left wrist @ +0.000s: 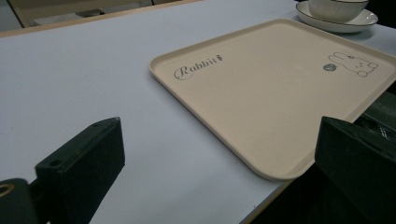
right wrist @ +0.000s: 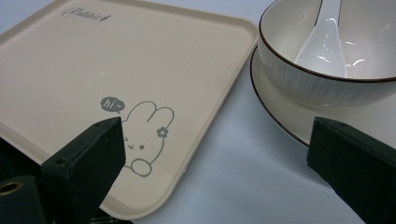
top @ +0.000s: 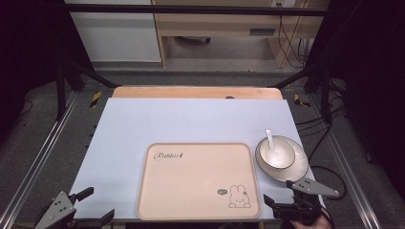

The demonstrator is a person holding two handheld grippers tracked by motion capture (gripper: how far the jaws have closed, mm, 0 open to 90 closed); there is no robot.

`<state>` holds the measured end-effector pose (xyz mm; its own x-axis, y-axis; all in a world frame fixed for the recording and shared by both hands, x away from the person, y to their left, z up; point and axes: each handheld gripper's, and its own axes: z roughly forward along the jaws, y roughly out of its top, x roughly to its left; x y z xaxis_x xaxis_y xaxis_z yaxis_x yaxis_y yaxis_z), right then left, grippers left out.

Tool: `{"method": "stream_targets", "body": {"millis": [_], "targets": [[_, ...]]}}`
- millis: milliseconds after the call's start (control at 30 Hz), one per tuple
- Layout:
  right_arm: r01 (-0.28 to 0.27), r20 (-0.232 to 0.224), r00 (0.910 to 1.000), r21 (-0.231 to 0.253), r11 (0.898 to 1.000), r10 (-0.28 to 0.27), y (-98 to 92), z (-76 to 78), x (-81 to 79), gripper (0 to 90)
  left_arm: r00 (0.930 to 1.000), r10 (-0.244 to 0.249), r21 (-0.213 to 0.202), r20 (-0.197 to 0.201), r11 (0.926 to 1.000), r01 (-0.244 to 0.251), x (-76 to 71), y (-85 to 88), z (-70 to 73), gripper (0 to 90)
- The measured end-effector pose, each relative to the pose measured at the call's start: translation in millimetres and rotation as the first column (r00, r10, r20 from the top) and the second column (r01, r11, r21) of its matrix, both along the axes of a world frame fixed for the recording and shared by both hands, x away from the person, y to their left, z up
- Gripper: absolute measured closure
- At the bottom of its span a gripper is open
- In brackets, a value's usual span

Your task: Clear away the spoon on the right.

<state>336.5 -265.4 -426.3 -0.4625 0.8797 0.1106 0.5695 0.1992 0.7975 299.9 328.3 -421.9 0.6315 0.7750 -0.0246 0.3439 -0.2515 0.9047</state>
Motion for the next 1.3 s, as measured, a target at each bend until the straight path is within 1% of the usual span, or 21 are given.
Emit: {"method": "stream_targets", "body": {"millis": [133, 267, 500, 600, 733, 800, 833, 900, 1000, 1067, 1100, 1133, 1200, 1300], "targets": [[-0.007, 0.002, 1.0, -0.039, 0.999, 0.007, 3.8, 0.1, -0.8, 4.4, 1.0, -0.003, 0.005, 0.004, 1.0, 0.003, -0.9, -0.4, 0.0, 1.1], [-0.005, -0.007, 1.0, -0.065, 0.998, 0.005, 7.2, -0.1, -0.7, 4.4, 1.0, -0.004, 0.011, 0.003, 0.9999, 0.004, -0.8, -1.0, 0.1, 1.1], [-0.015, -0.009, 0.9999, -0.074, 0.997, 0.014, 8.4, -0.3, -0.8, 4.4, 1.0, -0.001, 0.012, 0.003, 0.9999, 0.001, -0.9, -1.1, 0.1, 1.1], [-0.012, -0.012, 0.9999, -0.087, 0.996, 0.011, 9.6, -0.4, -1.0, 4.6, 1.0, -0.001, 0.015, 0.003, 0.9999, 0.001, -0.9, -1.4, 0.1, 1.1], [-0.01, -0.018, 0.9998, -0.092, 0.996, 0.009, 11.4, 0.0, -1.7, 4.6, 1.0, -0.001, 0.018, 0.003, 0.9998, 0.001, -0.9, -1.7, 0.1, 1.1], [-0.015, -0.007, 0.9999, -0.1, 0.995, 0.015, 10.9, -0.3, -1.5, 4.6, 1.0, 0.0, 0.017, 0.003, 0.9998, -0.001, -0.9, -1.7, 0.0, 1.1], [-0.014, -0.005, 0.9999, -0.1, 0.995, 0.014, 10.8, -0.2, -1.4, 4.7, 1.0, 0.001, 0.017, 0.003, 0.9998, -0.001, -0.9, -1.6, 0.0, 1.1], [-0.006, -0.016, 0.9999, -0.087, 0.996, 0.005, 11.4, 0.2, -1.9, 4.7, 1.0, 0.001, 0.018, 0.002, 0.9998, -0.001, -0.8, -1.6, 0.0, 1.1], [-0.003, -0.014, 0.9999, -0.089, 0.996, 0.002, 11.1, 0.0, -1.7, 4.6, 1.0, 0.001, 0.019, 0.003, 0.9998, -0.001, -0.9, -1.8, 0.0, 1.1], [-0.015, 0.004, 0.9999, -0.098, 0.995, 0.015, 10.1, 0.1, -1.7, 4.3, 1.0, 0.002, 0.02, 0.003, 0.9998, -0.002, -0.9, -1.8, 0.0, 1.1], [-0.007, -0.006, 1.0, -0.088, 0.996, 0.007, 11.0, 0.8, -2.6, 4.2, 1.0, 0.002, 0.02, 0.003, 0.9998, -0.002, -0.9, -1.8, 0.0, 1.1], [-0.004, -0.004, 1.0, -0.085, 0.996, 0.003, 11.2, 1.0, -2.8, 4.1, 1.0, 0.002, 0.021, 0.003, 0.9998, -0.002, -0.9, -1.8, 0.0, 1.1], [-0.009, 0.021, 0.9997, -0.088, 0.996, 0.011, 9.2, 0.7, -1.9, 3.8, 1.0, 0.003, 0.021, 0.003, 0.9998, -0.003, -1.0, -2.0, 0.0, 1.1], [0.0, 0.03, 0.9996, -0.081, 0.997, 0.003, 8.8, 1.5, -1.4, 3.2, 1.0, 0.004, 0.021, 0.003, 0.9998, -0.004, -0.9, -2.0, 0.0, 1.1]]}}
